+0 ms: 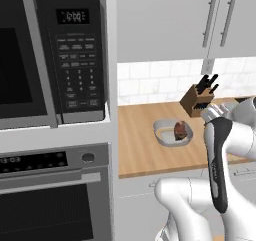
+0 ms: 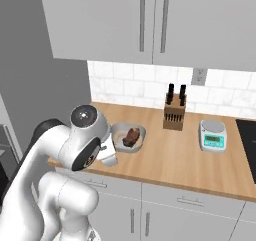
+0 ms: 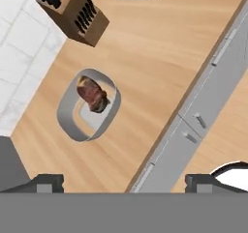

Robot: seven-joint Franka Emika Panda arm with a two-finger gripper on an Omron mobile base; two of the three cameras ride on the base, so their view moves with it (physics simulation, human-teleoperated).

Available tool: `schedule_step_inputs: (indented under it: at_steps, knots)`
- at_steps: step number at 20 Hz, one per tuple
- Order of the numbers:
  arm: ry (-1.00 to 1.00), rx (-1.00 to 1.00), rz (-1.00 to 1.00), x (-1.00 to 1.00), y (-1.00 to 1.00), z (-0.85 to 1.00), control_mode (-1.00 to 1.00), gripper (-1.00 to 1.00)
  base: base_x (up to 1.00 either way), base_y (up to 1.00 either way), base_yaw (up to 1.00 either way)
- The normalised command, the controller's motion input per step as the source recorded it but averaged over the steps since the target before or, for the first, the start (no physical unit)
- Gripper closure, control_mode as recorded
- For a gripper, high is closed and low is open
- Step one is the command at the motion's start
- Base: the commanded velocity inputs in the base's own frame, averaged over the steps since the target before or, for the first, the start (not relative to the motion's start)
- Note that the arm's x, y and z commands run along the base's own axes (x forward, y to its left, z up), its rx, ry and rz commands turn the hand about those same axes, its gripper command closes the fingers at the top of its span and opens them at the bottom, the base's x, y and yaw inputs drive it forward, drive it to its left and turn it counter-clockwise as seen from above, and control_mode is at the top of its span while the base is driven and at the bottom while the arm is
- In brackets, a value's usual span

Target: Take the meat container that has the steak and place it on the second highest rack of the freezer. Then take the vegetable container that has the broccoli and lemon and place it on the highest rack of the freezer.

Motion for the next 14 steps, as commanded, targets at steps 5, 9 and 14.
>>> schedule_step_inputs:
  at_steps: [5,9,14]
  knots:
    - [0.39,0.16,-0.02,0.91,0.01,-0.59,-1.0,-1.0,0.0,0.0,0.0]
    - [0.39,0.3,0.07,0.95,-0.16,-0.38,-1.0,-1.0,0.0,0.0,0.0]
    - [0.23,0.09,0.01,0.69,0.0,-0.25,-1.0,-1.0,0.0,0.0,0.0]
